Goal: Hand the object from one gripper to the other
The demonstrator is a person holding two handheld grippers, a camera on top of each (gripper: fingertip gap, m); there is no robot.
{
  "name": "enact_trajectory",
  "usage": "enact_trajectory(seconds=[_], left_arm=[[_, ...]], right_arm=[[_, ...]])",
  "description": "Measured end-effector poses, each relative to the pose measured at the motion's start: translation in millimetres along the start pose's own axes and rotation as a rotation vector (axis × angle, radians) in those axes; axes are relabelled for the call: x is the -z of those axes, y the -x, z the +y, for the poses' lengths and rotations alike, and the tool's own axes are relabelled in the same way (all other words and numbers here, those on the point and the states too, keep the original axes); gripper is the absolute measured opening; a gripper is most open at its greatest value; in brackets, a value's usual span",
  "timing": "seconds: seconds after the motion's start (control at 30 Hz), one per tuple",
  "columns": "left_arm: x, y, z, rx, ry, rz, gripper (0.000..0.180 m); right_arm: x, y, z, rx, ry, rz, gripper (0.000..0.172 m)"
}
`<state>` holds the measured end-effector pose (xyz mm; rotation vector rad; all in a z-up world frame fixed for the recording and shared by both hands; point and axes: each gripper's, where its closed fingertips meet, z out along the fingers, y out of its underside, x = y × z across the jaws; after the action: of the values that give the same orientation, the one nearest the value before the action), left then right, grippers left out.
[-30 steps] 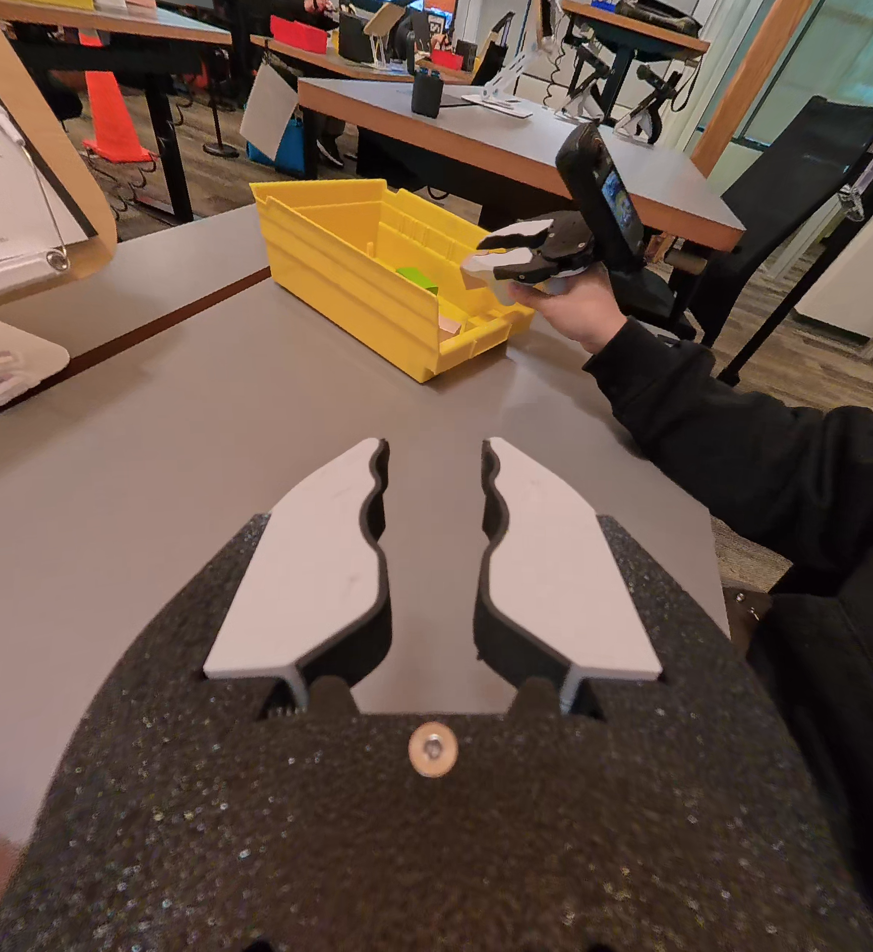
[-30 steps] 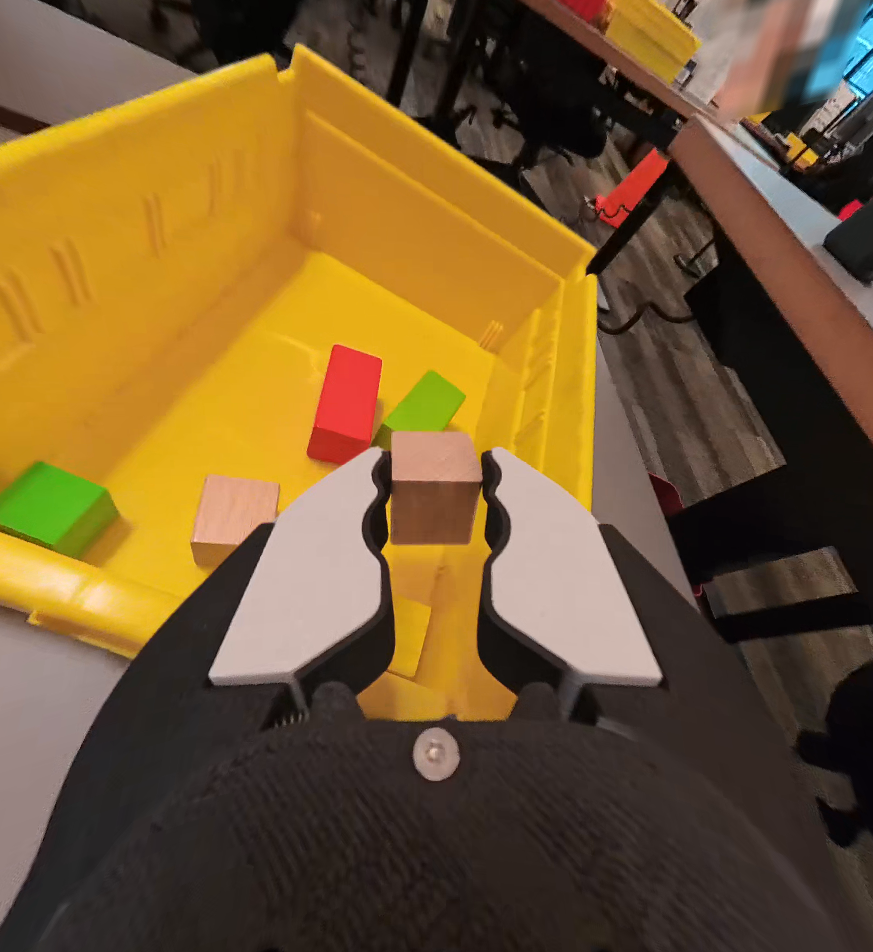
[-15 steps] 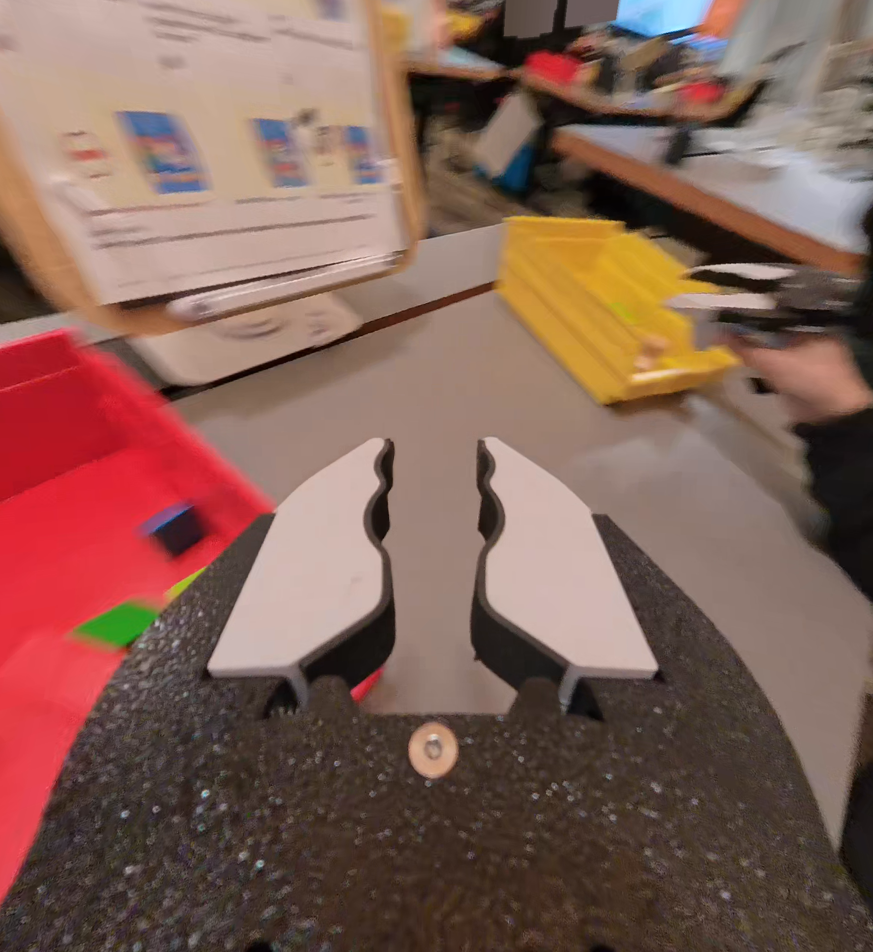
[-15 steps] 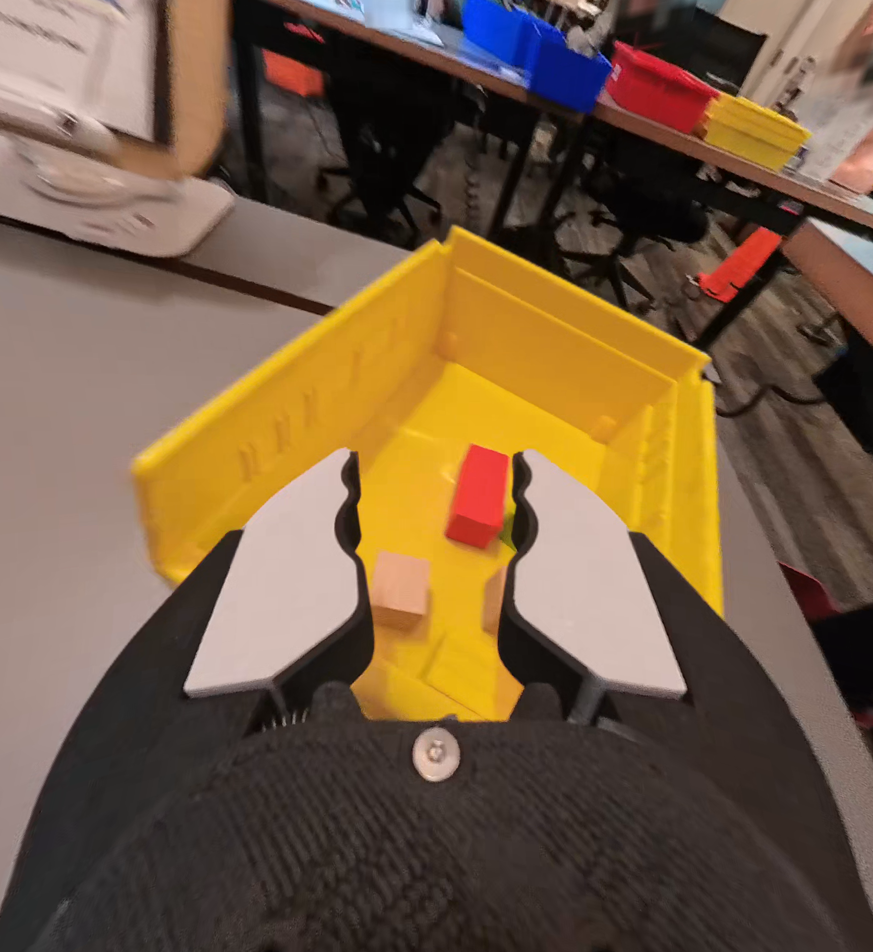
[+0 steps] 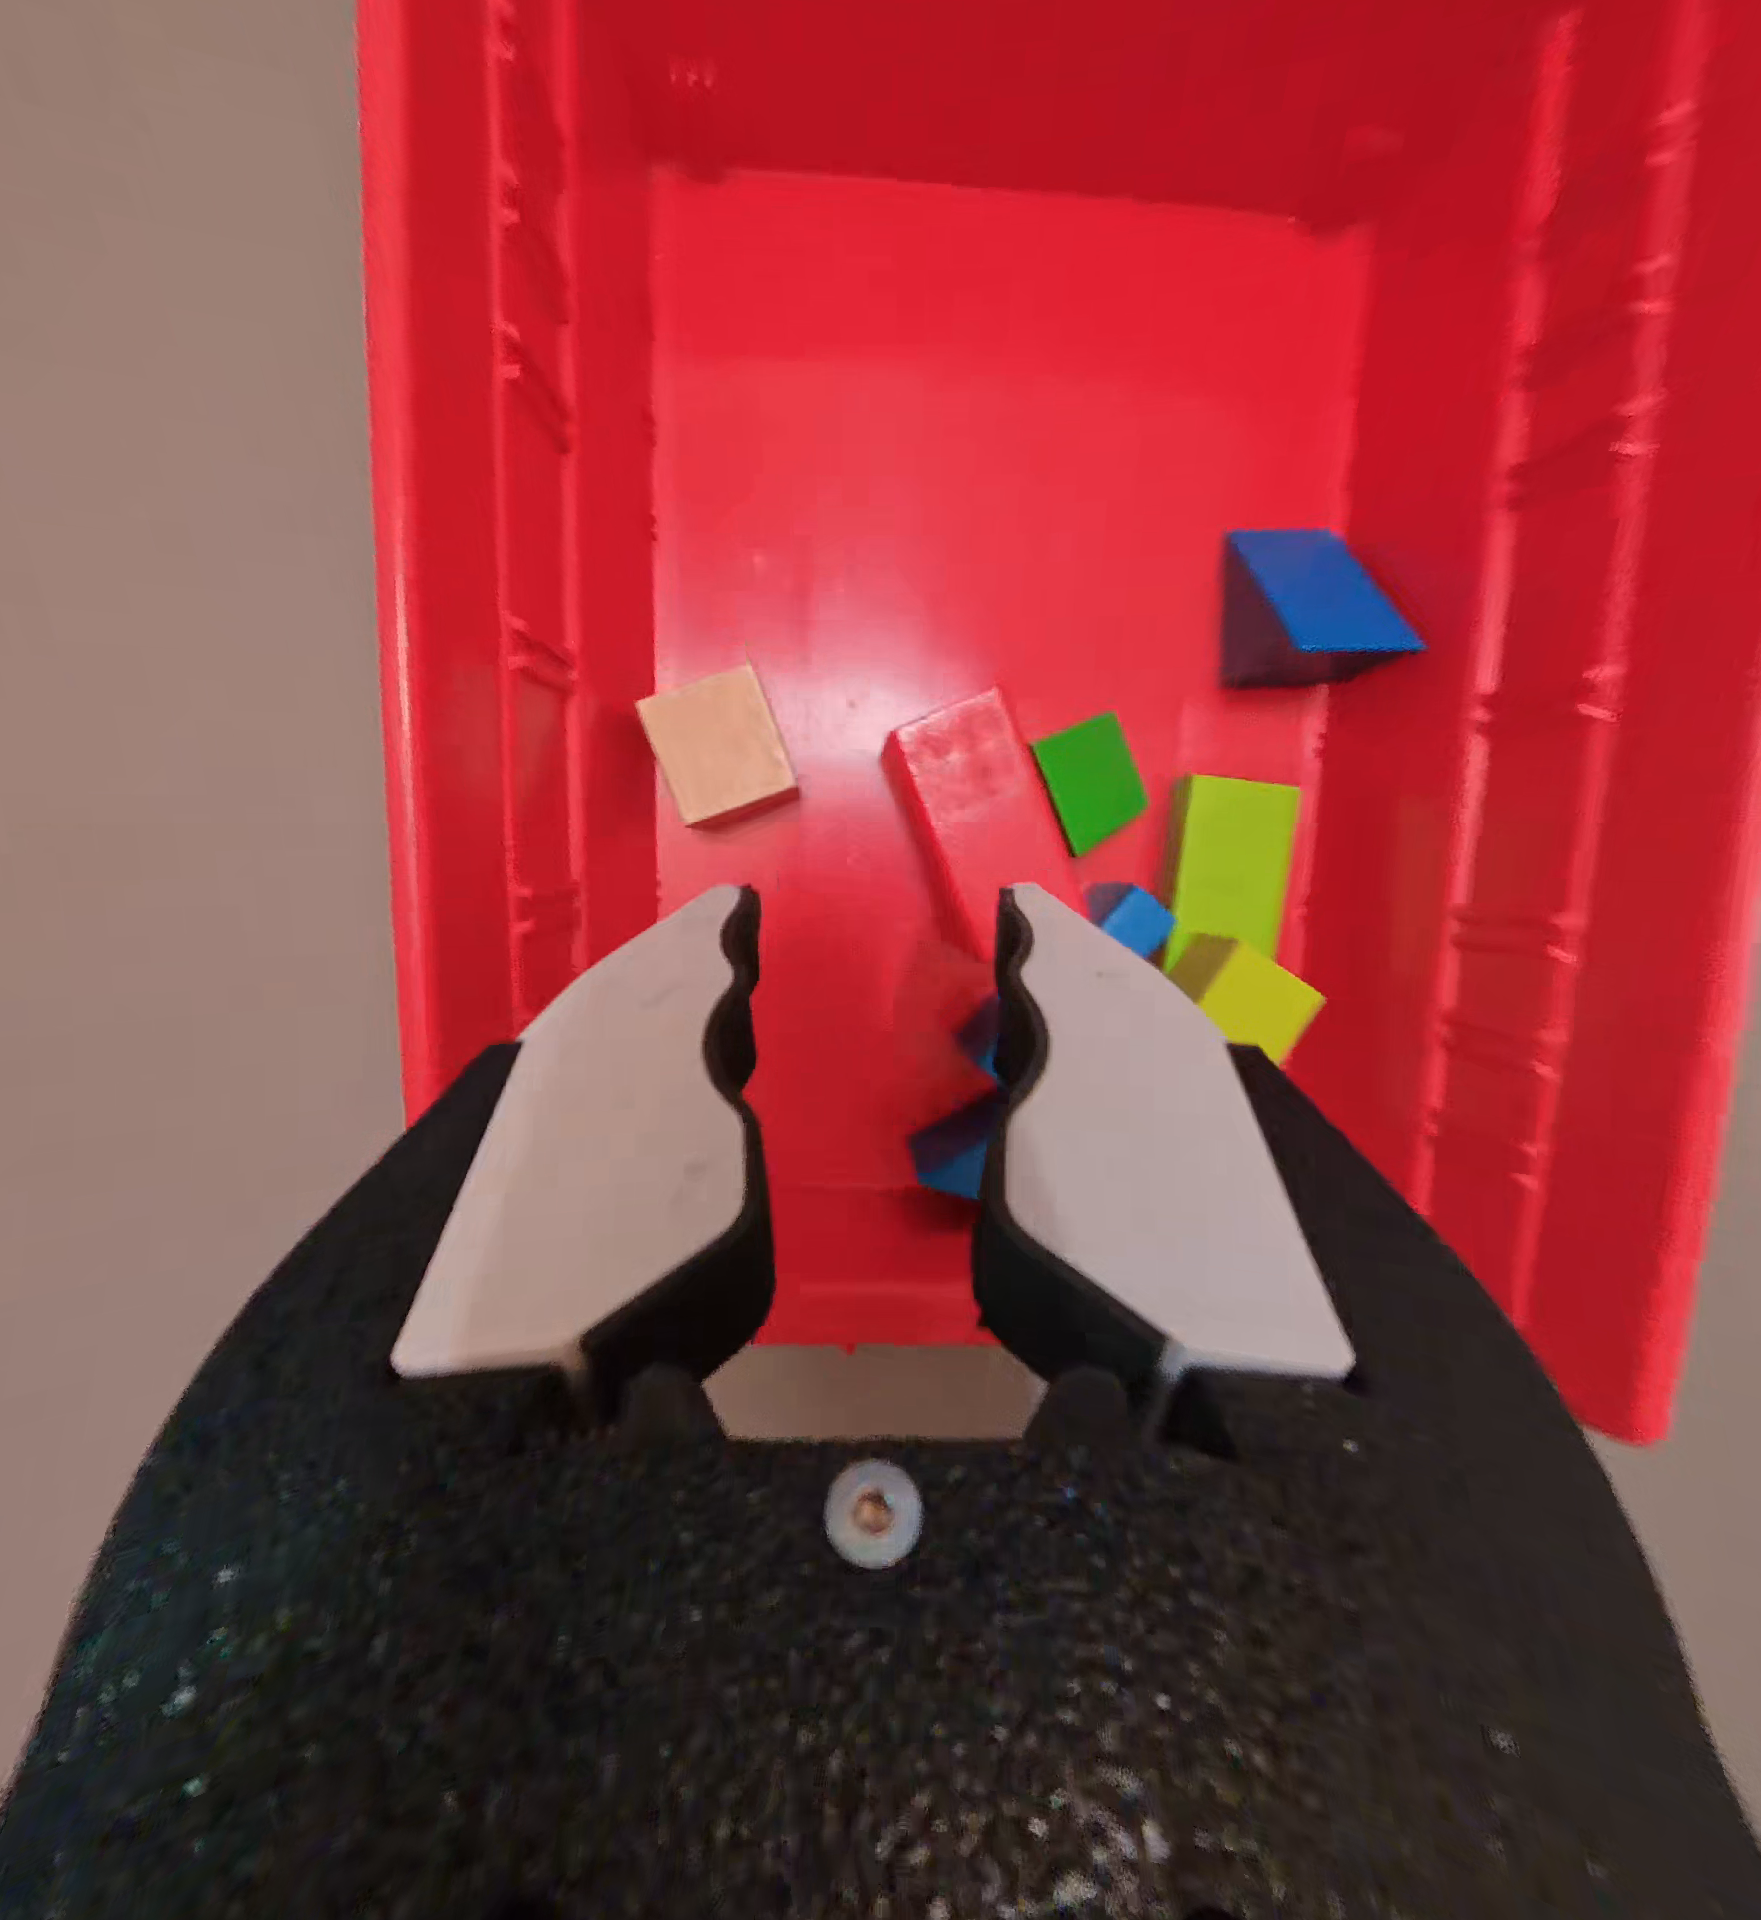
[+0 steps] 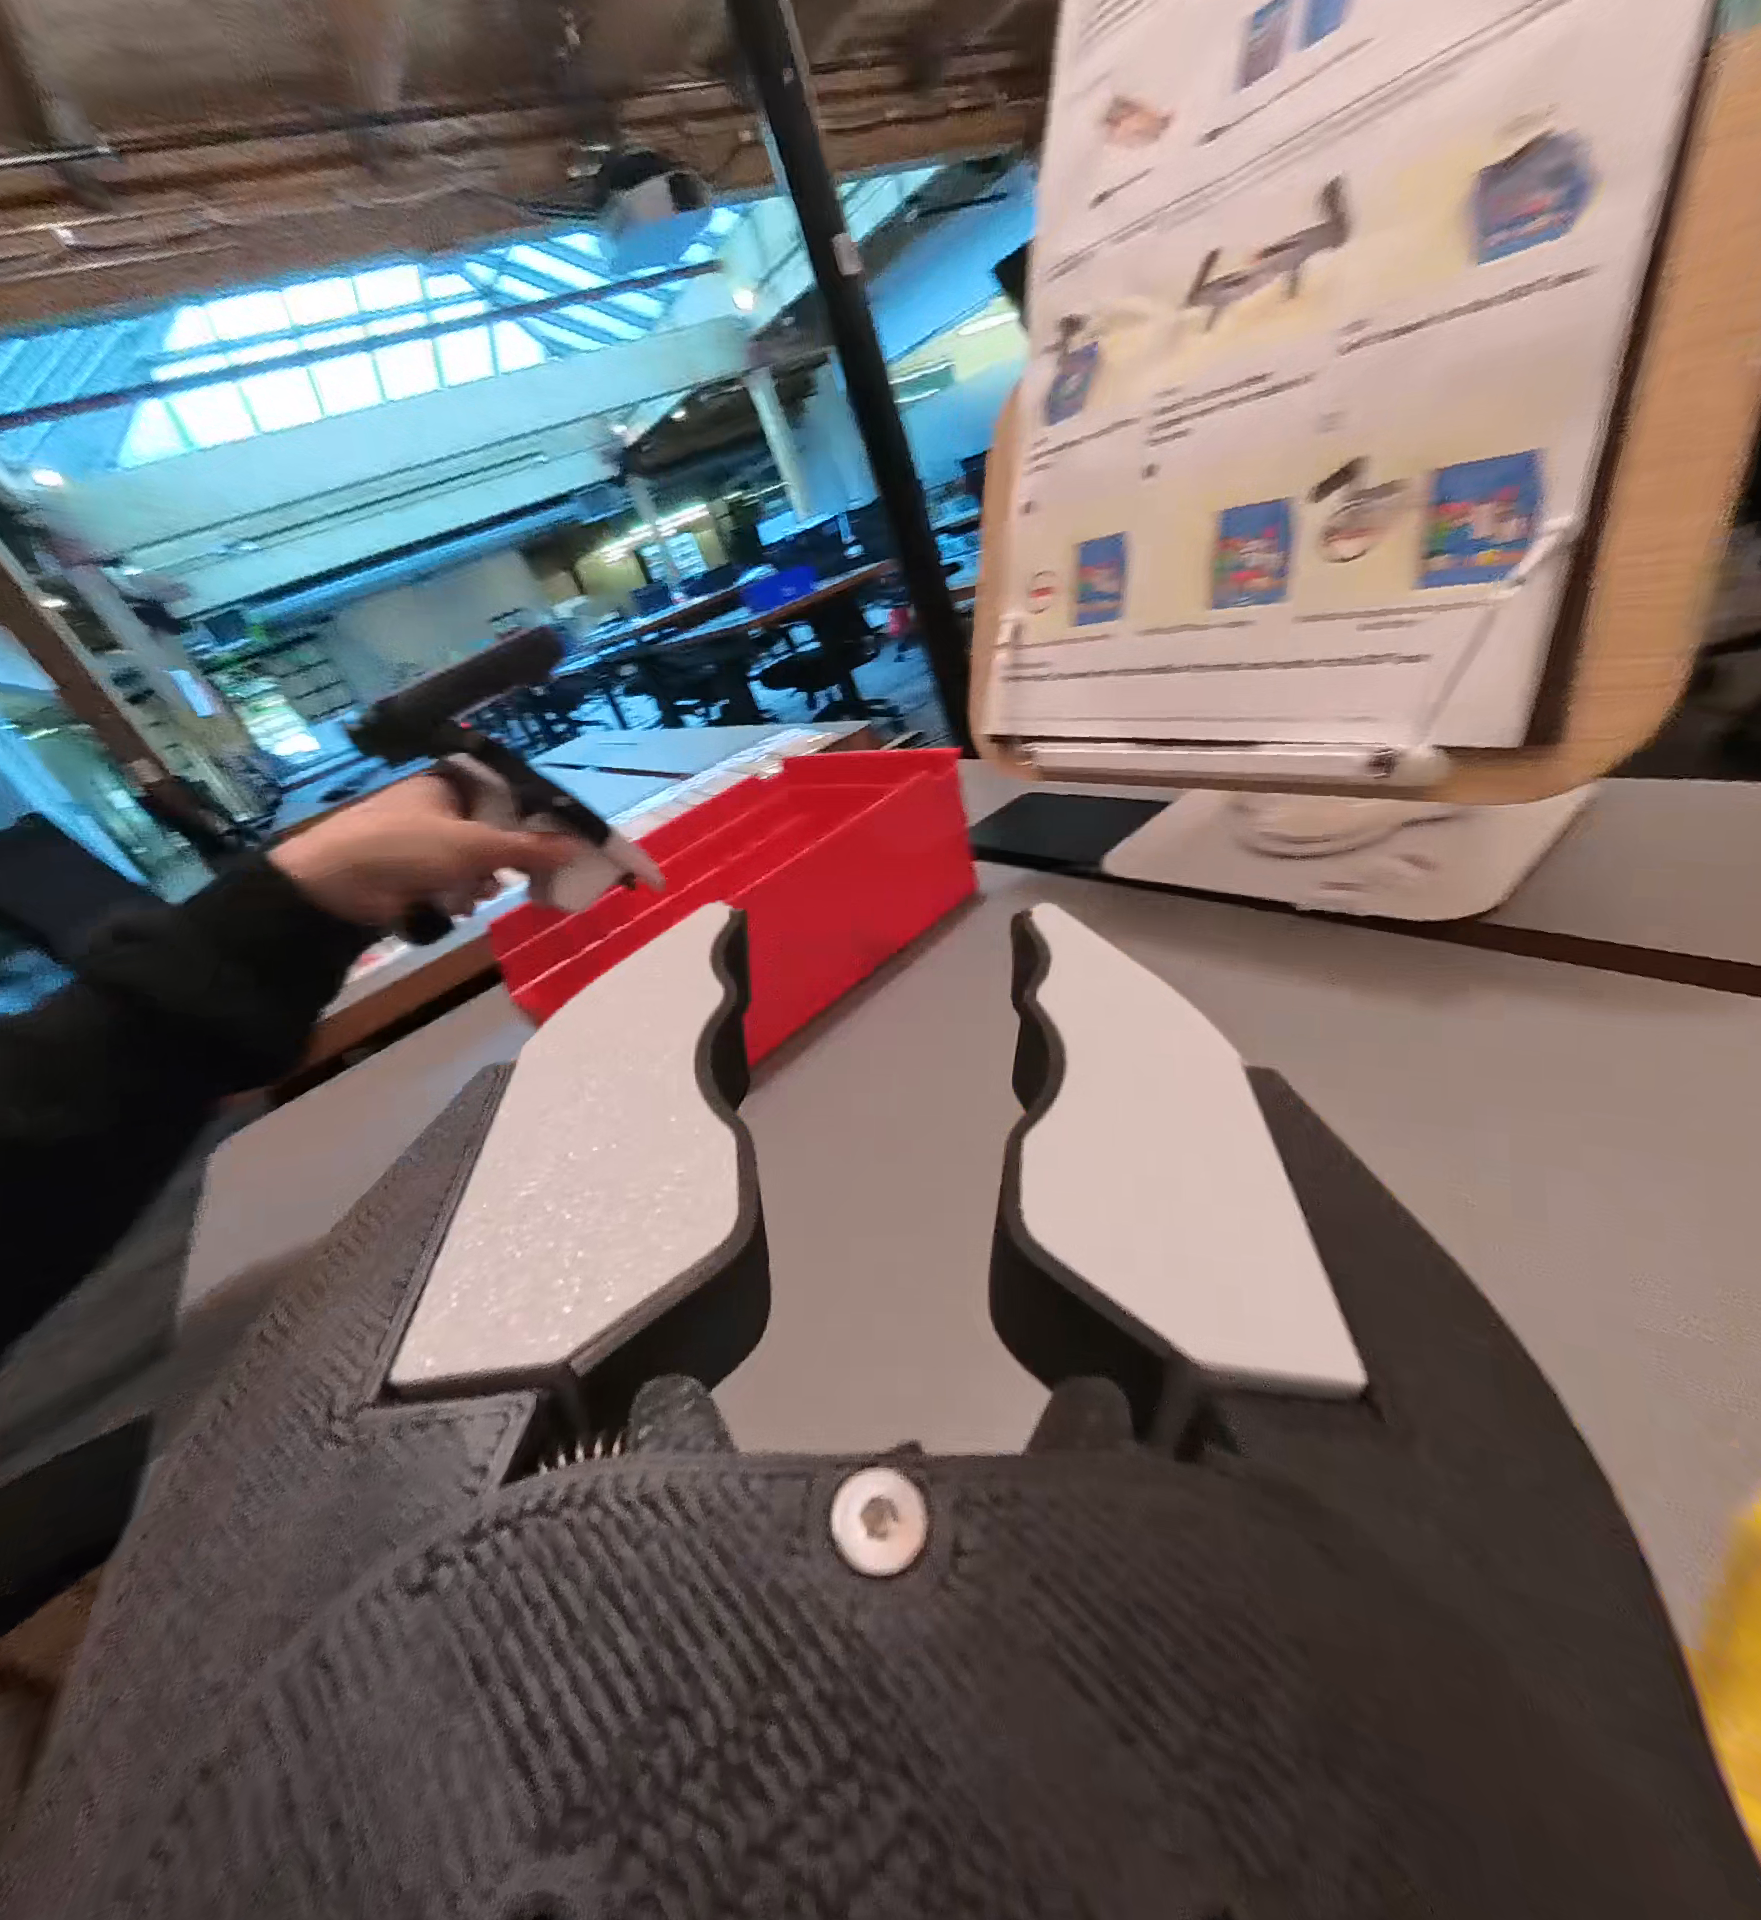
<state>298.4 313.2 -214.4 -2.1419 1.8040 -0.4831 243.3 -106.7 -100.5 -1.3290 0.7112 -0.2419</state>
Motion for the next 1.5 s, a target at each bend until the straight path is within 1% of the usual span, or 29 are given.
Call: enact_trajectory(seconds=[0.03,0.17,0.3,0.43,0.67,0.8,0.93,1.0,1.1,1.17,1.23,1.27,1.3,1.4,1.5], left_arm=[[-7.4,3.1,0.0,0.008,0.029,-0.021,0.043],[-31.4,22.2,1.1,0.041,0.118,-0.147,0.044],[-47.1,32.9,1.8,0.082,0.154,-0.213,0.042],[-59.4,34.0,6.0,0.113,0.189,-0.210,0.038],[-69.9,36.8,2.4,0.159,0.204,-0.226,0.031],[-75.3,34.9,3.4,0.154,0.259,-0.217,0.033],[-77.1,34.6,7.6,0.090,0.325,-0.203,0.034],[-75.9,35.5,8.7,0.043,0.332,-0.208,0.034],[-70.3,33.8,7.6,0.003,0.299,-0.183,0.034],[-57.1,31.3,-0.3,-0.023,0.232,-0.167,0.033],[-36.4,24.2,-12.8,-0.069,0.142,-0.136,0.033],[-24.1,16.0,-19.1,-0.103,0.093,-0.099,0.033],[-10.8,1.5,-25.1,-0.138,0.038,-0.022,0.033],[35.3,-57.2,-35.1,-0.259,-0.144,0.280,0.033],[82.2,-120.7,-21.0,-0.408,-0.278,0.602,0.033]], right_arm=[[-3.9,5.3,4.2,-0.006,0.012,-0.021,0.049],[-12.3,14.5,14.6,0.002,0.047,-0.043,0.051],[-13.5,12.3,19.2,0.011,0.065,-0.038,0.052],[-11.3,7.0,18.1,0.013,0.062,-0.027,0.053],[-9.0,-0.1,18.6,0.014,0.062,-0.016,0.053],[-9.1,-1.6,20.4,0.020,0.069,-0.014,0.053],[-9.5,-0.9,20.6,0.020,0.069,-0.018,0.053],[-10.2,0.0,21.8,0.022,0.074,-0.021,0.053],[-12.1,3.5,24.2,0.020,0.084,-0.033,0.053],[-13.9,7.9,26.0,0.021,0.091,-0.048,0.053],[-16.1,12.1,28.4,0.032,0.103,-0.061,0.055],[-17.4,14.3,30.0,0.037,0.111,-0.067,0.056],[-18.7,17.5,31.8,0.039,0.118,-0.080,0.057],[-23.2,32.9,34.6,0.013,0.122,-0.152,0.060],[-26.8,51.3,33.3,-0.034,0.101,-0.233,0.063]])
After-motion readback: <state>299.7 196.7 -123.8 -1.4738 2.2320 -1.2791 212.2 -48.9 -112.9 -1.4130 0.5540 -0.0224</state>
